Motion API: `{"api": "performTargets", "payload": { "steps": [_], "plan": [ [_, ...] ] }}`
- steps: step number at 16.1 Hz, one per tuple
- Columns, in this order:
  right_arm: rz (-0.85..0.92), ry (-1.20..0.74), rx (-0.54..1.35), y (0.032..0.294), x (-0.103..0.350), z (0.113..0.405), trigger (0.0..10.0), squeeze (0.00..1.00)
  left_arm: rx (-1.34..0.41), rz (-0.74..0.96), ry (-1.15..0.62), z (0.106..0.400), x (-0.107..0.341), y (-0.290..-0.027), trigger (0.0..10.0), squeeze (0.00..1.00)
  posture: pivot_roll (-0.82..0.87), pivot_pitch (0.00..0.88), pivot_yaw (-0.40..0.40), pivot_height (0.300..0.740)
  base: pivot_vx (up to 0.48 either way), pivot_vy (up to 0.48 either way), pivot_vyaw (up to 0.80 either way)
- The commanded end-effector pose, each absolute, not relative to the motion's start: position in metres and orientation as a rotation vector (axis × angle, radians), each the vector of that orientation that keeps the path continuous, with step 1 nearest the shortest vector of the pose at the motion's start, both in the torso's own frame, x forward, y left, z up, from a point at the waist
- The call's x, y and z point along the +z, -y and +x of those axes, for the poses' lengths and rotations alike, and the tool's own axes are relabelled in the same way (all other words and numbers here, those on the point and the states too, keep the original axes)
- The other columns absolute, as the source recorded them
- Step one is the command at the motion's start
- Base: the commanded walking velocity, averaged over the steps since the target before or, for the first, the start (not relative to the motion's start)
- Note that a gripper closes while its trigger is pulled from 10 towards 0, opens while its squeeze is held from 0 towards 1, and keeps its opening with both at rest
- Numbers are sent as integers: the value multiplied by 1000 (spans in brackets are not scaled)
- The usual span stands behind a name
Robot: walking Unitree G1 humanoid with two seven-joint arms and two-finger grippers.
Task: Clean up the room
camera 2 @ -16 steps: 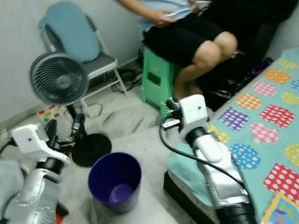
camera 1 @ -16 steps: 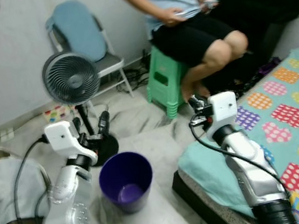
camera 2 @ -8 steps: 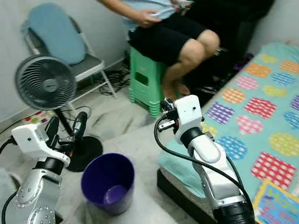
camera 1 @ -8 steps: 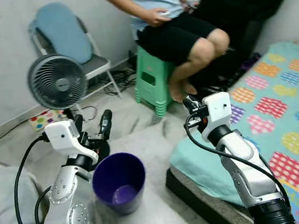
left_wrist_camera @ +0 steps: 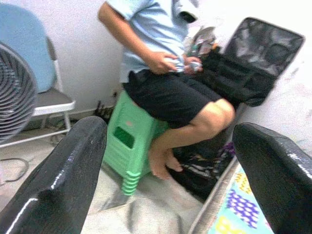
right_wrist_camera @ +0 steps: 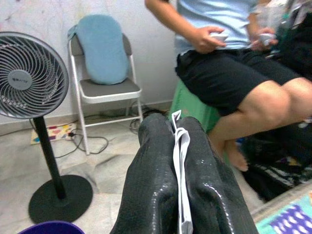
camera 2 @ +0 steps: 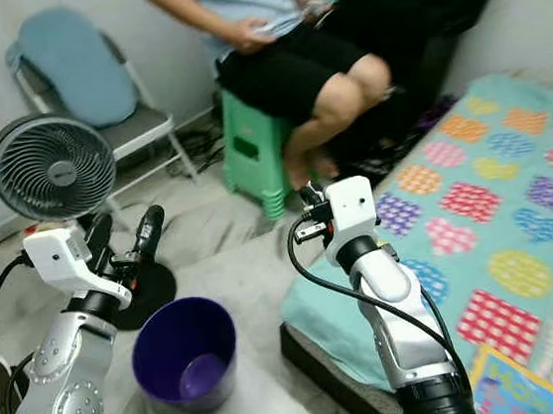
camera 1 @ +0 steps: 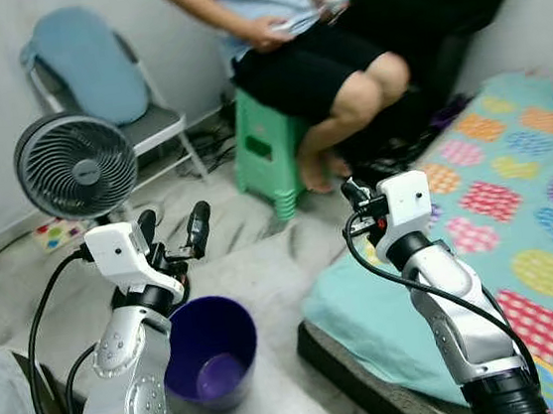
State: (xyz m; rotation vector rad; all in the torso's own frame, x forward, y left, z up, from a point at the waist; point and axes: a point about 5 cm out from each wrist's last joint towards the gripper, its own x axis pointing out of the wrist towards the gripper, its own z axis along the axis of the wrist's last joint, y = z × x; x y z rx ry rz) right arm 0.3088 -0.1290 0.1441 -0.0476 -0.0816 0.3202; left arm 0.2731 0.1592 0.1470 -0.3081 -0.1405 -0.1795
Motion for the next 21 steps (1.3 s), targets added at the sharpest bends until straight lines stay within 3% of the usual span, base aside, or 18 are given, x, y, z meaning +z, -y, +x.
{"api": "performTargets", "payload": {
  "steps": [1,5,12,18,21],
  "plan": [
    [-57,106,328,128,149,310,10000,0,-157,-296,136,274,148,-162,10000,0,-69,0,3,740,0,0,0],
    [-58,107,328,128,149,310,10000,0,-115,-291,119,276,146,-165,10000,0,-68,0,4,740,0,0,0],
    [-57,107,326,128,149,310,10000,0,-117,-304,110,277,145,-164,10000,0,-68,0,4,740,0,0,652],
    [-56,106,325,128,149,310,10000,0,-127,-305,114,277,146,-163,10000,0,-70,0,5,740,0,423,0],
    [-58,106,327,128,149,310,10000,0,-184,-309,151,275,151,-158,10000,0,-71,0,5,740,0,0,0]
  ]
}}
